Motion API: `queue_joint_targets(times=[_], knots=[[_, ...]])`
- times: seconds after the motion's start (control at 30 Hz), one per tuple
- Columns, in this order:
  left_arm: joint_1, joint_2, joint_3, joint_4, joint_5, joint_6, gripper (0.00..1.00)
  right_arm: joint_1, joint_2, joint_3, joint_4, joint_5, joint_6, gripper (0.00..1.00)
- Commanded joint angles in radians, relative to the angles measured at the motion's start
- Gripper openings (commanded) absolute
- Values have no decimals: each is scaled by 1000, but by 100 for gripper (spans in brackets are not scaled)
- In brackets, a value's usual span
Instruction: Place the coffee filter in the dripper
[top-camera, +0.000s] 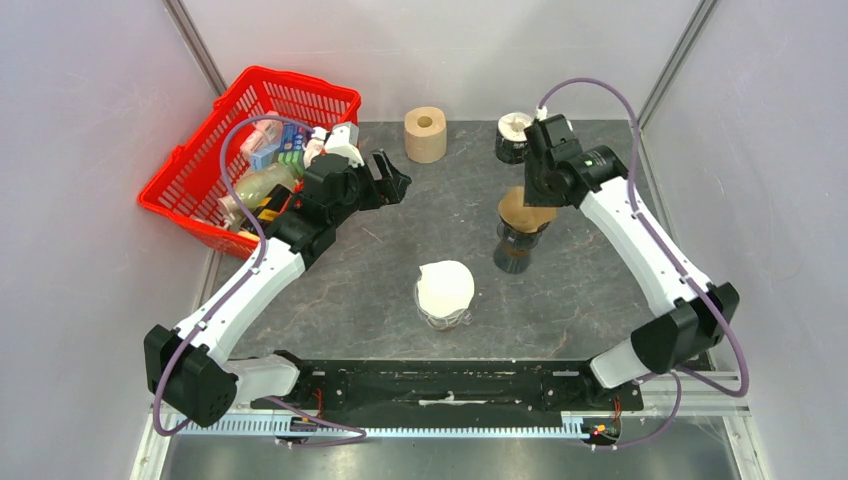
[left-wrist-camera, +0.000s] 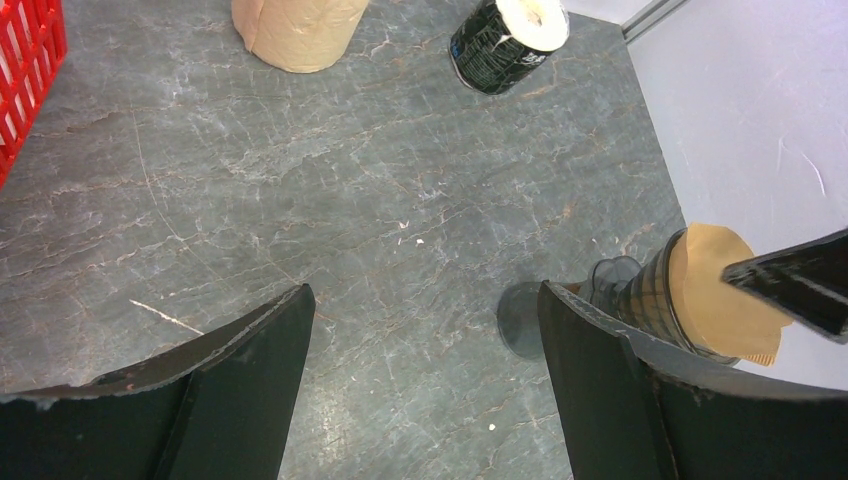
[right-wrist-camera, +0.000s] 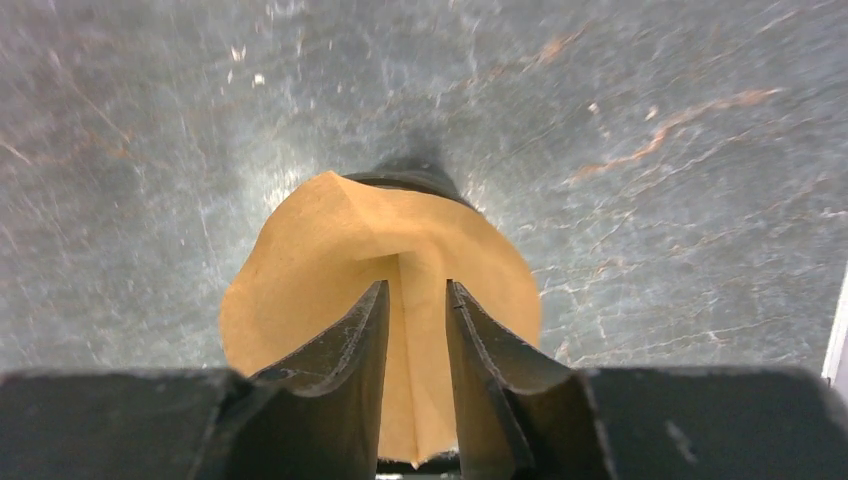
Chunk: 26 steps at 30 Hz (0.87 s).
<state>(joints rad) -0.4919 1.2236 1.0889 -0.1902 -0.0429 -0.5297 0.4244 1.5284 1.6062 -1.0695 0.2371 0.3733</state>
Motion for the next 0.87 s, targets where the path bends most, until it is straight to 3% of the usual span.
queue_joint_targets(times=[0.0, 0.1, 0.23, 0.27, 0.47, 0.67, 0.83], knots=[[4, -24, 15, 4, 4, 31, 89, -4, -124, 60, 92, 169, 41, 38], [4, -28, 24, -12, -6, 29, 89, -20, -208, 20, 167, 265, 61, 47], [4, -43, 42, -53, -47, 35, 90, -69, -313, -86, 214, 445, 120, 92], [4, -48, 46, -71, -68, 37, 91, -81, -335, -122, 222, 492, 138, 97], [4, -70, 75, -189, -207, 63, 92, -89, -485, -360, 256, 880, 274, 97], [4, -91, 69, -263, -336, 64, 93, -89, -583, -541, 252, 978, 341, 97], [4, -112, 54, -282, -385, 44, 93, -89, -637, -598, 261, 988, 371, 97]])
